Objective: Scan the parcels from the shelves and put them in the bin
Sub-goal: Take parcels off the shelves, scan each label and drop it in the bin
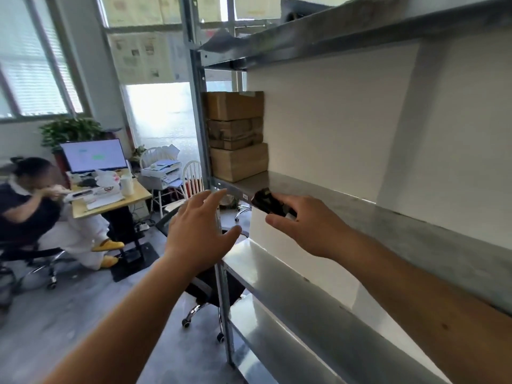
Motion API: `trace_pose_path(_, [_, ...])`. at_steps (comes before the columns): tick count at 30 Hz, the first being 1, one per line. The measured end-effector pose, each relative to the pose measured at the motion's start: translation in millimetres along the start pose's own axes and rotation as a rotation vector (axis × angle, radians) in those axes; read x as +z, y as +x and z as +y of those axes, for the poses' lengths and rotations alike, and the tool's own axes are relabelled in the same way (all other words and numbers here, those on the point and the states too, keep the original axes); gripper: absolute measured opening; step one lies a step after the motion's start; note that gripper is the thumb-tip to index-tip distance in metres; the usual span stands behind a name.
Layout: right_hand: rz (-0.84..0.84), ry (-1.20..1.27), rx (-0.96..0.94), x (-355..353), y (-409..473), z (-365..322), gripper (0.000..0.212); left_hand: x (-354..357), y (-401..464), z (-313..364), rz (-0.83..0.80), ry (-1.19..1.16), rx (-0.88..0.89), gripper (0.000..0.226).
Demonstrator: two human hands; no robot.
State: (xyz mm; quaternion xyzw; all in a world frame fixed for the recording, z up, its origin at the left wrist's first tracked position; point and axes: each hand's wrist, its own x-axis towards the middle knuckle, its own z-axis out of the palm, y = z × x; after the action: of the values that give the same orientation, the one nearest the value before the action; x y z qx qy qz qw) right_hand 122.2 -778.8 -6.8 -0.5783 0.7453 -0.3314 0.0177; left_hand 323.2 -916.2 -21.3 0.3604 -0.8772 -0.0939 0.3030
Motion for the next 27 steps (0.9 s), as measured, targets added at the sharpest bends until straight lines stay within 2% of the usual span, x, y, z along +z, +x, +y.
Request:
trace_pose_path(3, [-0.005,0.002,-0.007,5,38,-5,0.075,-3,31,-16,0.027,-0.013,0.002,0.085])
trace_pose_path(14, [0.101,-0.047,0.022,22,166,-21,0.052,-7,178,-88,0.074,-0.019,0.157,0.085])
trace_pose_path(18, [0.171,-0.086,0.083,26,213,-25,0.057,-11,246,-102,0.079,-0.076,0.273,0.084])
trace_pose_path(27, [0.294,-0.098,0.192,28,281,-30,0.046,-20,365,-115,0.051,-0.183,0.509,0.086])
